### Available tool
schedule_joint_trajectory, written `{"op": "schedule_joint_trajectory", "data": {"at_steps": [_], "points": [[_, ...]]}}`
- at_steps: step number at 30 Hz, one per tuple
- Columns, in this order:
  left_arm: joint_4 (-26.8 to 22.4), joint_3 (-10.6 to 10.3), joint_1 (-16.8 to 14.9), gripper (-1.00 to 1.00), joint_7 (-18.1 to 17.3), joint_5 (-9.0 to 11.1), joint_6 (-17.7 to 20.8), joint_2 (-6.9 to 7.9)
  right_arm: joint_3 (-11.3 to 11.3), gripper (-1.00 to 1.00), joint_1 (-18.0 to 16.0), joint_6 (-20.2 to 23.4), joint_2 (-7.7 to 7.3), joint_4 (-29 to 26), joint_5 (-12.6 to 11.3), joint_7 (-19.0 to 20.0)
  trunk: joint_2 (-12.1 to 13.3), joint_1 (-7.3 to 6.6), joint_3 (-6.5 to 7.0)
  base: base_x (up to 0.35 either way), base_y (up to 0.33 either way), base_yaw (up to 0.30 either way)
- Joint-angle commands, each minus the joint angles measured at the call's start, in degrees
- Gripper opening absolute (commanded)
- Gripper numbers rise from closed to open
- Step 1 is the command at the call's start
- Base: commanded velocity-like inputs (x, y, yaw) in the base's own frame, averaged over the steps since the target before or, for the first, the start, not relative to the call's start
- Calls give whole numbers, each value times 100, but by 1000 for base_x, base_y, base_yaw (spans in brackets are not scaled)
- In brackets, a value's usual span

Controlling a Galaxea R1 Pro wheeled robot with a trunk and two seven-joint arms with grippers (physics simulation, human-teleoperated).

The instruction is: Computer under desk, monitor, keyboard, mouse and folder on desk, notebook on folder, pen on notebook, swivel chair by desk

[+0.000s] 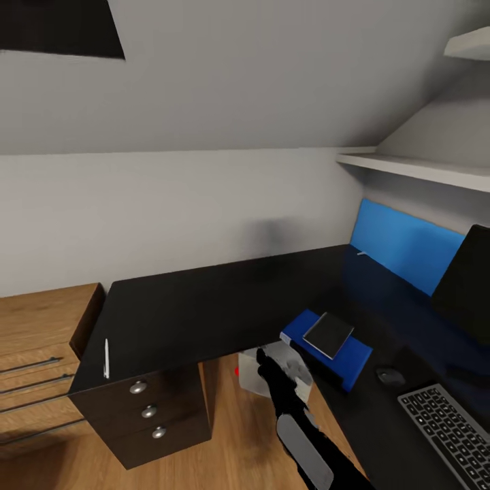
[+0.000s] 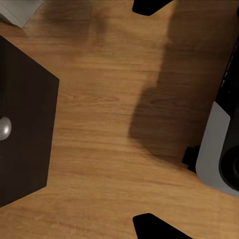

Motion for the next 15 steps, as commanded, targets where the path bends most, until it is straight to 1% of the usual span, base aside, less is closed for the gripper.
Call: {"op": "schedule_joint_trajectory", "data": {"at_steps": [1,2,3,4,6,10,15], "points": [[-13,-20,-1,100,41,45,-3,7,178,100,-7,-39,50,-1,329,-369,37,-22,13,0,0,0],[-13,-20,-1,100,41,45,-3,7,333,100,-7,-33,267,-6,910,-915,77,-44,31,0,0,0],[-13,-20,-1,100,41,45,-3,7,359,100,-7,-35,328,-13,1064,-1053,117,-66,49,0,0,0],[-13,-20,-1,100,41,45,-2,7,395,100,-7,-47,415,-29,1291,-1255,158,-88,67,0,0,0],[-13,-20,-1,100,41,45,-2,7,451,100,-7,-94,519,-155,1558,-1496,238,-132,103,0,0,0],[-13,-20,-1,100,41,45,-2,7,476,100,-7,-150,552,-381,1655,-1589,398,-219,175,0,0,0],[-13,-20,-1,100,41,45,-2,7,479,100,-7,-163,558,-431,1675,-1607,599,-329,265,0,0,0]]}}
